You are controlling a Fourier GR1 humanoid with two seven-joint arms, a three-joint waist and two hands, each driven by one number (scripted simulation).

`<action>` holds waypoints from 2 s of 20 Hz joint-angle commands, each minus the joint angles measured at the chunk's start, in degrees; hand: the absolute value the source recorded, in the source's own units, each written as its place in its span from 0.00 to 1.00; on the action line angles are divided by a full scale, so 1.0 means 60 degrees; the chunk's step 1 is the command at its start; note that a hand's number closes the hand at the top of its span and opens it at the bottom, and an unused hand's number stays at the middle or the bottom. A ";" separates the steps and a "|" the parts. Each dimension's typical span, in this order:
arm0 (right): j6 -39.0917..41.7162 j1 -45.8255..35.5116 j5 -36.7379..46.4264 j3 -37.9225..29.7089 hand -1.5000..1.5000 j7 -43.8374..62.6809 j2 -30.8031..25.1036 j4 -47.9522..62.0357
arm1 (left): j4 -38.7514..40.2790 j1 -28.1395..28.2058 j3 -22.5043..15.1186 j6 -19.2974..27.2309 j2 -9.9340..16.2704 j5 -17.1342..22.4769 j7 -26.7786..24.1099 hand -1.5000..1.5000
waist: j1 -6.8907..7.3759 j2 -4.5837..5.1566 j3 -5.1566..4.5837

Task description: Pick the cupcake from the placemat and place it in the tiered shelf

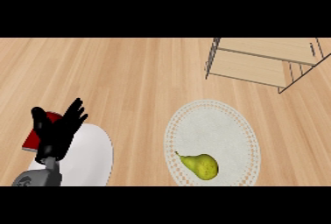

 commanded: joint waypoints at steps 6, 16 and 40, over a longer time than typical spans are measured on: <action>-0.0773 -0.0529 -0.0344 -0.0691 1.00 0.0435 0.0066 0.0605 | 0.0444 0.0311 -0.0054 -0.0198 -0.0167 -0.0024 -0.0205 0.50 | 0.0012 0.0064 -0.0074; -0.1463 -0.0723 -0.2044 -0.2321 0.00 0.0348 -0.0047 0.0264 | 0.0443 0.0094 -0.0061 0.0122 -0.0287 -0.0229 0.0102 0.50 | -0.0167 0.0004 -0.0069; -0.2093 0.0844 -0.3883 -0.4564 0.00 0.0941 -0.3738 -0.0354 | 0.0115 0.0108 0.0557 -0.0415 0.0281 0.0208 0.0465 0.50 | -0.0242 -0.0010 -0.0070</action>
